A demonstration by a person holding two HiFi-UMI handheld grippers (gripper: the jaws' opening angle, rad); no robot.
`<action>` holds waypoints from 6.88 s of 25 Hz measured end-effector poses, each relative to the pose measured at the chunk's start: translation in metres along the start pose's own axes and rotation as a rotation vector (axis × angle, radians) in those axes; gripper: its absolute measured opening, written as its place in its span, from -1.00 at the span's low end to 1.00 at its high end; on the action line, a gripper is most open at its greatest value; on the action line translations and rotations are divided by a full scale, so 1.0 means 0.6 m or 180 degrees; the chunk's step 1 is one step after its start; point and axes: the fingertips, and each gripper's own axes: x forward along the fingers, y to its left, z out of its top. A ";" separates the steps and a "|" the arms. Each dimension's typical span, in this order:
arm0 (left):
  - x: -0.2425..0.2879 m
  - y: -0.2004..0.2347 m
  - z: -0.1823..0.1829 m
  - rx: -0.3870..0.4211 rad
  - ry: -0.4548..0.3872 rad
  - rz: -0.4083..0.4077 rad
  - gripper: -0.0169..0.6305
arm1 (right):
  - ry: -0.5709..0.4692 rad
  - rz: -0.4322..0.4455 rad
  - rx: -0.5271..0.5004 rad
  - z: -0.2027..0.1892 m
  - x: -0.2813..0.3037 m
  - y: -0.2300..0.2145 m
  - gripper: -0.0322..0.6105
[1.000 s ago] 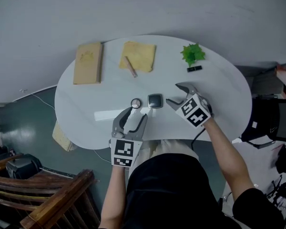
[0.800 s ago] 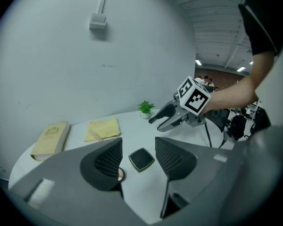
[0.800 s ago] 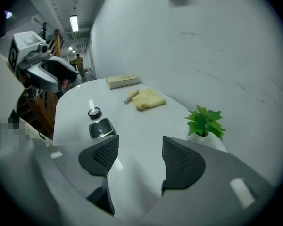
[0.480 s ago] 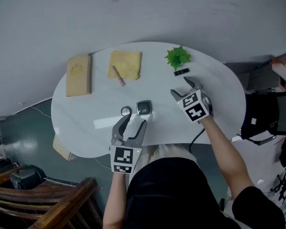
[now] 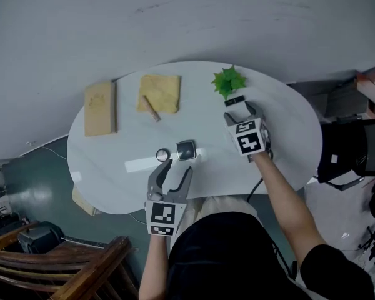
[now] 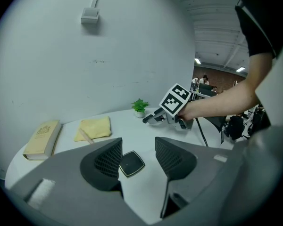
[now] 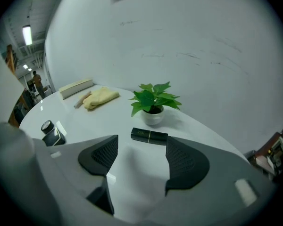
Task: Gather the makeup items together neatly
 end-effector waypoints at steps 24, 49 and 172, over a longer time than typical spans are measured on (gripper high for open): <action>-0.013 0.021 -0.013 -0.0037 0.0059 0.0099 -0.28 | 0.0094 -0.0135 0.0325 -0.003 0.063 -0.029 0.15; -0.057 0.006 -0.029 -0.0082 -0.0124 0.0122 -0.31 | -0.0109 0.1218 -0.1275 -0.010 -0.050 0.162 0.11; 0.238 0.291 -0.093 -0.1530 0.0520 0.0149 -0.41 | -0.0639 0.0415 0.0398 0.071 -0.259 0.322 -0.87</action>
